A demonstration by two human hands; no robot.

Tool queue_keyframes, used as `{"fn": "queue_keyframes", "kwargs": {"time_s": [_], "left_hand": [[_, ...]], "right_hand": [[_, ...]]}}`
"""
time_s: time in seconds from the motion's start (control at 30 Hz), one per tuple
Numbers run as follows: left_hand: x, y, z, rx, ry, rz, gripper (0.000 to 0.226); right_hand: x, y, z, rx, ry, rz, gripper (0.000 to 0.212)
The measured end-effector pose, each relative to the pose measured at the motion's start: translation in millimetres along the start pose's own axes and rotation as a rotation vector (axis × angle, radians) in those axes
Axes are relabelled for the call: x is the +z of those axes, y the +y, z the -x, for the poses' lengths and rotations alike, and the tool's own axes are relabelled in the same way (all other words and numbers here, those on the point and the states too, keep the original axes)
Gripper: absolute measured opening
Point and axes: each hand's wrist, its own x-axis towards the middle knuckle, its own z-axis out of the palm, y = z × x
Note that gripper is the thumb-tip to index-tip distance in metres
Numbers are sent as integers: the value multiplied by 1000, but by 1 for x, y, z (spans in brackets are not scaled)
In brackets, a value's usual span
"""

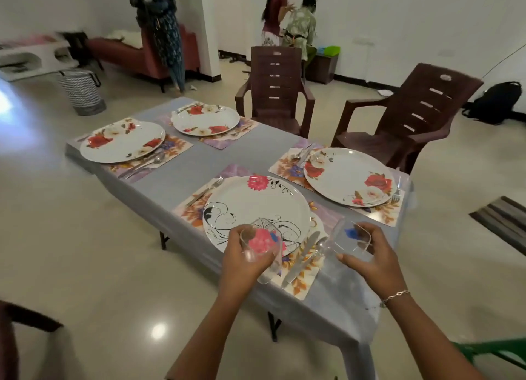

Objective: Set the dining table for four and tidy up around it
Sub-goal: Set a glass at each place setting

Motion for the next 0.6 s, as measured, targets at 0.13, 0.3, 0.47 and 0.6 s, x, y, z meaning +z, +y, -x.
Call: {"fn": "queue_keyframes", "kwargs": {"time_s": [0.13, 0.3, 0.47, 0.6], "left_hand": [[-2, -1, -34, 12, -34, -28, 55], [3, -2, -78, 63, -107, -81, 55], [8, -5, -124, 73, -204, -100, 56], [15, -7, -148, 61, -215, -69, 59]], "right_hand": [[8, -4, -26, 37, 46, 38, 63], [13, 8, -68, 62, 134, 52, 65], [23, 26, -115, 139, 198, 61, 67], [34, 36, -138, 204, 209, 66, 65]]}}
